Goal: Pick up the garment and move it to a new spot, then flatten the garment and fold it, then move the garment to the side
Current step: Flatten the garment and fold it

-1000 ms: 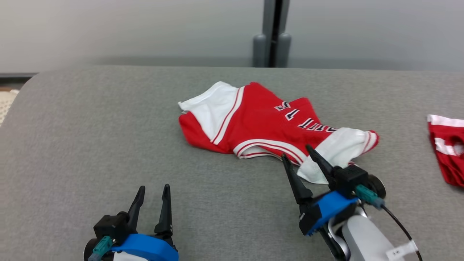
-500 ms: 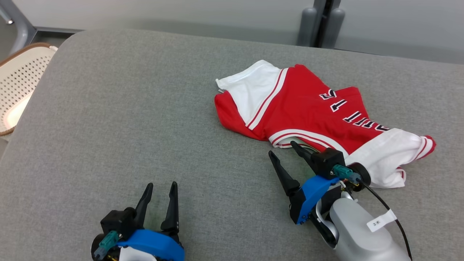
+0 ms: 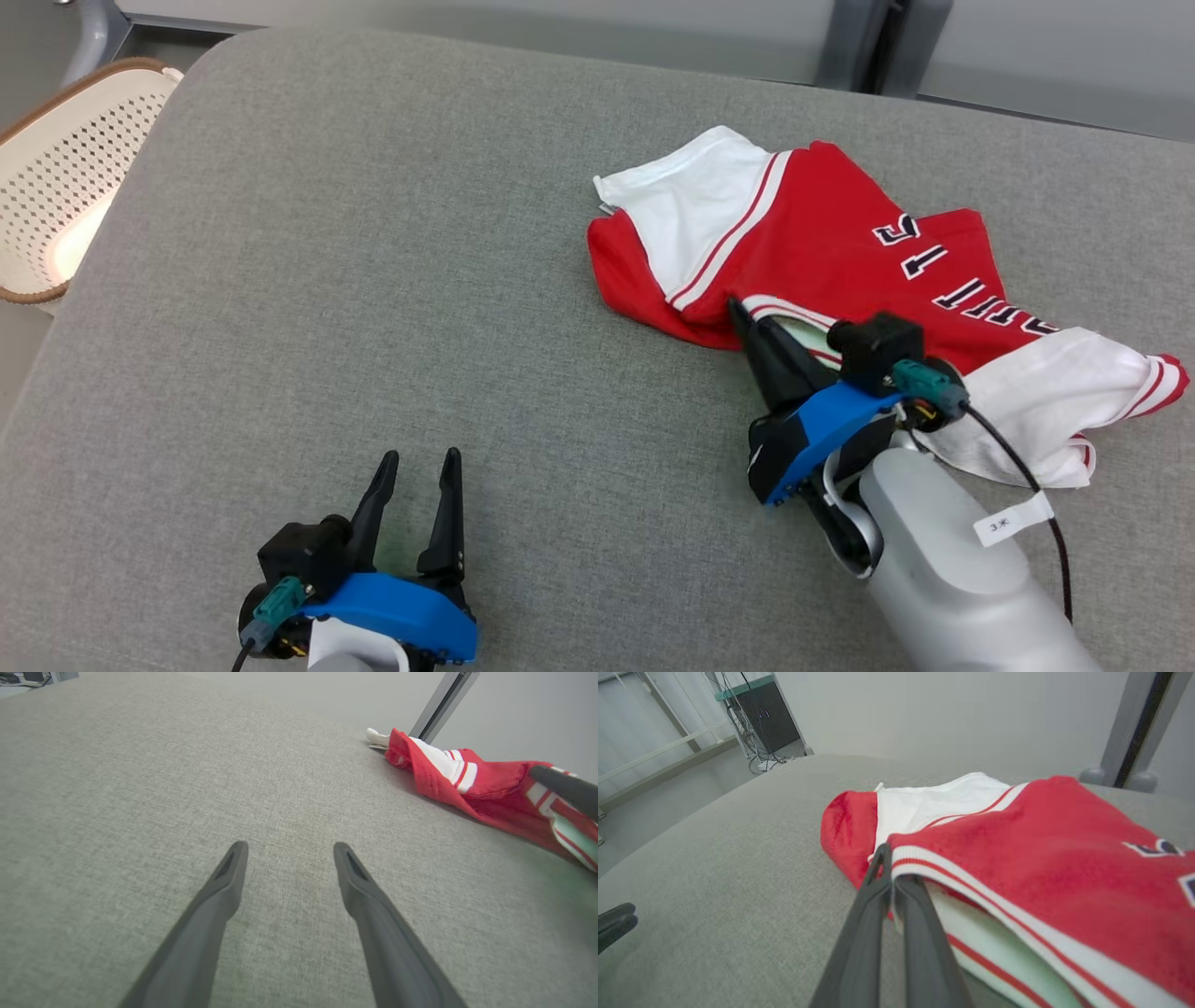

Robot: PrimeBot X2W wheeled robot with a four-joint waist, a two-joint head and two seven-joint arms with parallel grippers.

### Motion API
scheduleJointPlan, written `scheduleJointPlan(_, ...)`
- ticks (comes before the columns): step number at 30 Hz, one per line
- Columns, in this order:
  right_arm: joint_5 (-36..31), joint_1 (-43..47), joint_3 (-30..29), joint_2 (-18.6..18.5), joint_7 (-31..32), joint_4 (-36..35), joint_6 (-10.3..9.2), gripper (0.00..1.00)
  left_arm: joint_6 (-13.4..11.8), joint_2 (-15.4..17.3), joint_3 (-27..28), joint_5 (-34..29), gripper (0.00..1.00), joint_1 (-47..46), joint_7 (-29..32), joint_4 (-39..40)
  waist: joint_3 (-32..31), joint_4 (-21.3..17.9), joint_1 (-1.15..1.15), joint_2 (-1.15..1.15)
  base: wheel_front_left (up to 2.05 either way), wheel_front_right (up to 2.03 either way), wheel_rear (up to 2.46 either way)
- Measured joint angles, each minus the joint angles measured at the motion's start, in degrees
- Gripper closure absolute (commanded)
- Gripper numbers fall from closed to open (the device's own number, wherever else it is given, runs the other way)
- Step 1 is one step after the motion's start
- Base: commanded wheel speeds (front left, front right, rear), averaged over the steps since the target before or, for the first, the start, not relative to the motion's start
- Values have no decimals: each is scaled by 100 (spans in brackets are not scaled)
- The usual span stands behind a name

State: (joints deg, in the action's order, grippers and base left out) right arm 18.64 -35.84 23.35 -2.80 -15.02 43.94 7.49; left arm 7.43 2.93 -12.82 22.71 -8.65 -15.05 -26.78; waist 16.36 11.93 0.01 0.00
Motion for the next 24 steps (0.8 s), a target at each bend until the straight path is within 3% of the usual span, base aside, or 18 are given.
scheduleJointPlan(6,-256,-30,-576,-4,-1,-794,0,100,0,1,59,48,0,76,-1,-30,-139,-70,0,0,0,0,0)
scheduleJointPlan(10,-592,-683,-746,-62,0,-1202,0,100,0,-3,-97,136,0,61,0,-31,-280,-51,0,0,0,0,0)
scheduleJointPlan(18,-479,-2561,-398,-686,-2,-1637,2,100,0,-2,-432,254,0,44,-1,-162,-535,405,-1,0,0,0,0)
scheduleJointPlan(24,53,-2689,-209,-1209,-4,-2158,1,100,0,3,-243,180,0,319,-1,-263,-619,374,-1,0,0,0,0)
